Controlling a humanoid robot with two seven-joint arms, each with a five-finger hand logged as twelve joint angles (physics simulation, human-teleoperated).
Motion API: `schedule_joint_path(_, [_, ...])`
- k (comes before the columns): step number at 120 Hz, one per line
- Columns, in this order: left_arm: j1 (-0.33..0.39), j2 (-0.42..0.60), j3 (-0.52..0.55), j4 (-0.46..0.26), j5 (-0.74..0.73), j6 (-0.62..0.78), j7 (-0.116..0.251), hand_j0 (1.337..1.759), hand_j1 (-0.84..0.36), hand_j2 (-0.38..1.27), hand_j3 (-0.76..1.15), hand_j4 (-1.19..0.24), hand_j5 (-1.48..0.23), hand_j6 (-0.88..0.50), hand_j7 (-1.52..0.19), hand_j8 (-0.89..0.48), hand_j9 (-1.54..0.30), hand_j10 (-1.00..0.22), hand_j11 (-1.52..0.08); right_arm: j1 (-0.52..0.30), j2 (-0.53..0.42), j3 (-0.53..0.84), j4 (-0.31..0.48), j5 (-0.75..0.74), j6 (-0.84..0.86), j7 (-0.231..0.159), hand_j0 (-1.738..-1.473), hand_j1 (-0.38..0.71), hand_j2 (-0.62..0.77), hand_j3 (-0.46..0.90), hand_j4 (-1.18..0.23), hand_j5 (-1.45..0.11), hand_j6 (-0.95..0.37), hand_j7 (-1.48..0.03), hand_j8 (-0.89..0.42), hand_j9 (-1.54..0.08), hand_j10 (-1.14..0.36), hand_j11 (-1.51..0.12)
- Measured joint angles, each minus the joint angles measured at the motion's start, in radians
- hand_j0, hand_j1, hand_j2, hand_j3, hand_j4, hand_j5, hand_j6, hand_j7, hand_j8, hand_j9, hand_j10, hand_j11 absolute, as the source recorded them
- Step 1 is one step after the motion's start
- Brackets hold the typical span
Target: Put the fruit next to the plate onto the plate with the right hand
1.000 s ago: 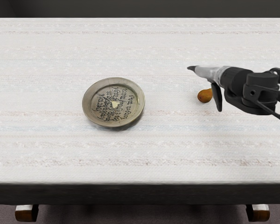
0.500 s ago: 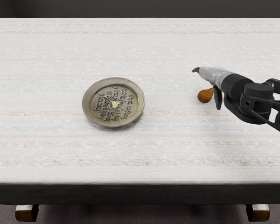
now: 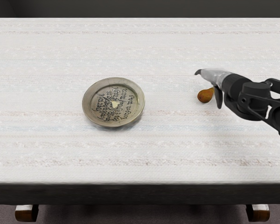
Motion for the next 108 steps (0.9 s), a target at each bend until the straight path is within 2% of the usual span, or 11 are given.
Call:
schedule_joint_path(28, [0.001,0.000,0.000,0.000,0.000,0.000,0.000,1.658,0.33,0.00,0.00,-0.02,-0.03,-0.02,-0.03,-0.02,-0.03,-0.02,-0.03,-0.001,0.033,-0.004,-0.053,0.005,0.000,0.024,-1.658,-0.18,-0.03,0.00,-0.14,-0.18,-0.15,-0.18,-0.15,-0.18,-0.14,-0.18])
schedule_joint_path(54, [0.001,0.000,0.000,0.000,0.000,0.000,0.000,1.658,0.33,0.00,0.00,-0.02,-0.03,-0.02,-0.03,-0.02,-0.03,-0.02,-0.03,-0.008,0.061,-0.007,-0.074,0.005,-0.004,0.025,-1.658,-0.18,-0.03,0.00,-0.15,-0.19,-0.15,-0.19,-0.15,-0.19,-0.15,-0.19])
schedule_joint_path(108, [0.001,0.000,0.000,0.000,0.000,0.000,0.000,1.658,0.33,0.00,0.00,-0.02,-0.03,-0.02,-0.03,-0.02,-0.03,-0.02,-0.03,-0.013,0.068,-0.016,-0.096,0.002,-0.007,0.025,-1.658,-0.09,-0.04,0.00,-0.22,-0.28,-0.22,-0.28,-0.22,-0.28,-0.22,-0.28])
